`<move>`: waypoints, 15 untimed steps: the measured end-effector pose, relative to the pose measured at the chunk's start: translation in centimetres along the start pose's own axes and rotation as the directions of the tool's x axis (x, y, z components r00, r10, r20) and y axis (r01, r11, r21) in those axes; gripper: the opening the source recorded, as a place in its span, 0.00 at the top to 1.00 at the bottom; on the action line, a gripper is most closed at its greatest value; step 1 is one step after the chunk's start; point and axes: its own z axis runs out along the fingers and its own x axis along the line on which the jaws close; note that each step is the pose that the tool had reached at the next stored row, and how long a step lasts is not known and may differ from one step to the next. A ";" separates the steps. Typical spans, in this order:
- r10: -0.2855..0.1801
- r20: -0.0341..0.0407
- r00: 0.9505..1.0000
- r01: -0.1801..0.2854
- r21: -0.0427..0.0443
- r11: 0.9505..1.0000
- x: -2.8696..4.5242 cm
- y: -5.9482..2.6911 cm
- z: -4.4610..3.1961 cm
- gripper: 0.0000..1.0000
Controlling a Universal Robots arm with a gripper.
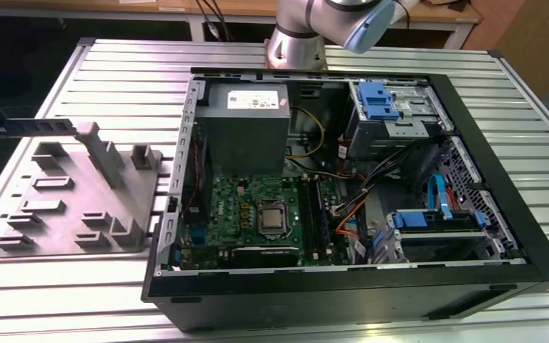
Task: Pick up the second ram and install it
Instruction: 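Pick up the second ram and move it above second insertion slot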
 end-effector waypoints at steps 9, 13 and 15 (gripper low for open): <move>0.000 0.000 1.000 0.000 0.000 1.000 0.00 -0.89 -0.09 0.92; 0.000 0.000 1.000 0.000 0.000 1.000 0.01 -2.30 -0.15 0.92; 0.000 0.000 1.000 0.000 0.000 1.000 0.02 -3.04 -0.19 0.92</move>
